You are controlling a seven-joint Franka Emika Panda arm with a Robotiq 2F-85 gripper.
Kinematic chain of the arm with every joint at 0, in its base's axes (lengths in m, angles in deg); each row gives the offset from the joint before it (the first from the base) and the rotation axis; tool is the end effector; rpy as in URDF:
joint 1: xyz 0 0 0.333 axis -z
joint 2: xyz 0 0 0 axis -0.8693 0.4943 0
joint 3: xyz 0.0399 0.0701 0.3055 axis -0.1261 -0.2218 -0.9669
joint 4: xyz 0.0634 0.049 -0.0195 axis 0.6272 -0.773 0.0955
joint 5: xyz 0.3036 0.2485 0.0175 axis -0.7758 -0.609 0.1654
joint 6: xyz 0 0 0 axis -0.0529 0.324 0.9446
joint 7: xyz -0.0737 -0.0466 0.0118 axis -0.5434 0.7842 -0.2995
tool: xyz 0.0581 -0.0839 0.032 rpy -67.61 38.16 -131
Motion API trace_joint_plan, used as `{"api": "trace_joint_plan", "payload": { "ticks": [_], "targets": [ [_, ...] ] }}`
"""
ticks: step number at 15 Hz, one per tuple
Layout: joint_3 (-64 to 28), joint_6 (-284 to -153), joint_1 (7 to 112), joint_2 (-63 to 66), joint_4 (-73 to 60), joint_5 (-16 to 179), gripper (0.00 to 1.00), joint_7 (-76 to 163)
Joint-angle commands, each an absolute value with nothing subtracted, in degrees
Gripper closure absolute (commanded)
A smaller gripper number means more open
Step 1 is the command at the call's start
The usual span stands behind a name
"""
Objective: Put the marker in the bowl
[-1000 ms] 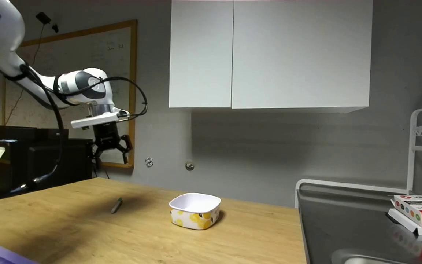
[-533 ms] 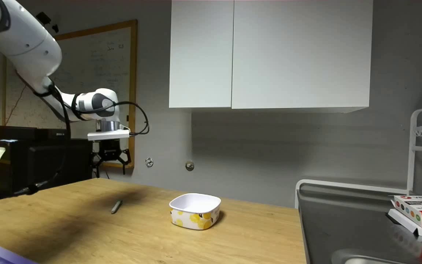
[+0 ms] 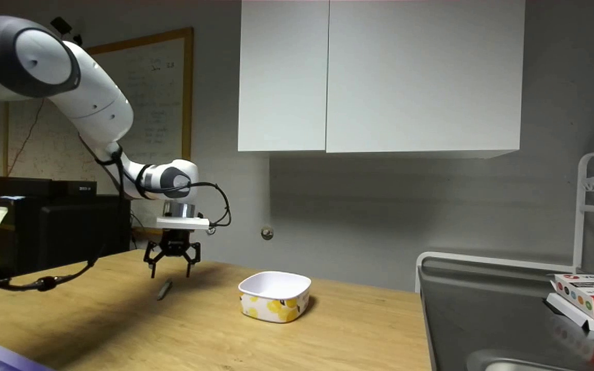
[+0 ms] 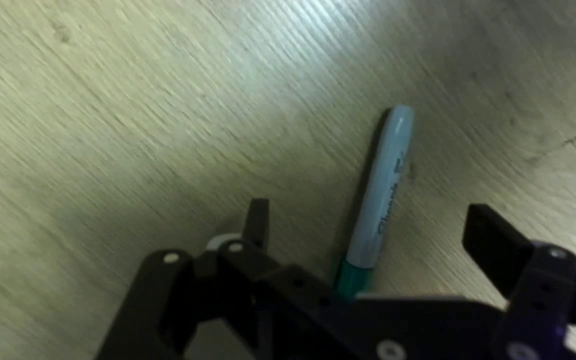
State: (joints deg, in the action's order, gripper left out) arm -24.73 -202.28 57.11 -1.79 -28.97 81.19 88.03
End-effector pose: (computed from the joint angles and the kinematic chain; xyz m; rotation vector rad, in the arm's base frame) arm 0.5719 0.0573 0.3325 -2.8503 -1.2344 0.2554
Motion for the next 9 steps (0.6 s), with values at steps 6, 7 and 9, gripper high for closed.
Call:
{"api": "trace_joint_plan", "payload": {
  "ticks": [6, 7, 9],
  "targets": [
    [-26.83, -198.34, 59.98, 8.65, -21.19, 79.4, 0.0, 91.14],
    [-26.81, -198.02, 59.87, 9.2, -20.78, 79.82, 0.25, 90.65],
    [-26.83, -197.39, 59.75, 10.07, -19.96, 80.37, 0.31, 90.24]
  ]
}}
